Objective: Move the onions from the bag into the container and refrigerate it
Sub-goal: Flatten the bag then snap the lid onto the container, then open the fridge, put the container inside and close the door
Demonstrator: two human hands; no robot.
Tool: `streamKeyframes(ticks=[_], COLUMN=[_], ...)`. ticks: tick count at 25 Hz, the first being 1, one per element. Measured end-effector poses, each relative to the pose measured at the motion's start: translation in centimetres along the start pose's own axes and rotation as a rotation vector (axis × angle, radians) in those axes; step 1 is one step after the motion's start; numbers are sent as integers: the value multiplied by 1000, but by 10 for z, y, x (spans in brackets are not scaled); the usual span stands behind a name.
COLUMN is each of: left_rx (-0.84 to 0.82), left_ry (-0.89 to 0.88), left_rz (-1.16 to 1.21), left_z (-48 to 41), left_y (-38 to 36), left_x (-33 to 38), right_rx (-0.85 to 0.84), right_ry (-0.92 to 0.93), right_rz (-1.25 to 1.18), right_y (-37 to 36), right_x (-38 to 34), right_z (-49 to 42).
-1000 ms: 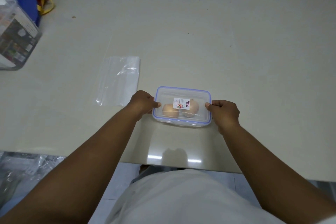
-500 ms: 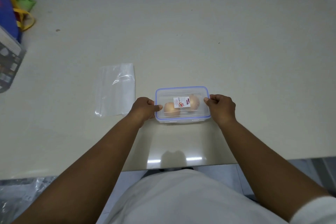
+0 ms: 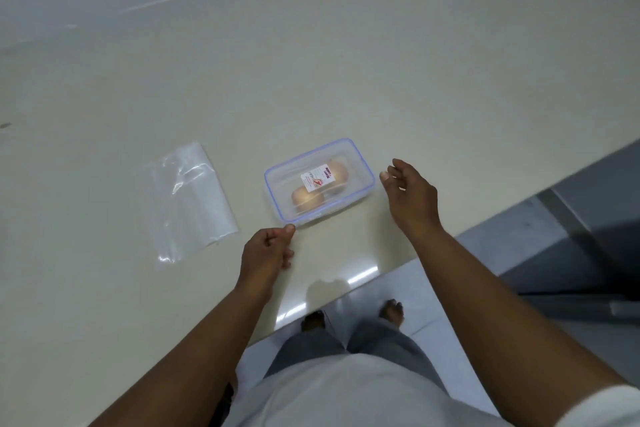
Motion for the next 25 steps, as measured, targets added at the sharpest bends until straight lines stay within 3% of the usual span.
streamKeyframes(ticks=[4,10,12,15,20,25], left_rx=[-193,-584,-723,-890,-991,-976], left_ry=[-47,-199,-242,-331,-638,-789], left_rz=[-116,-349,-439,-566,-680,-684], left_z=[44,106,135,190,294,363], left_y=[-57,-212,-277,-378,-521,-608], left_x=[-18,-7,-5,4,55,96], right_rx=[88,332,454,688,996,906], right_ry=[-63,-180,-138,-8,141,100], right_rz=[-57,17,131,492,942,1147], right_y=[61,210,277,386,513,542], right_x=[50,133,133,105,38,29], right_z=[72,173,197,232,277,272])
Point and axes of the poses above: each hand's wrist, its own z-axis away from the middle knuckle, its own y-axis out of the back of the hand, x = y × z, the point moved 10 cm from there along -z, towards the middle knuckle, and after that the axes turned 5 degrees about y, right-handed, at the moved point
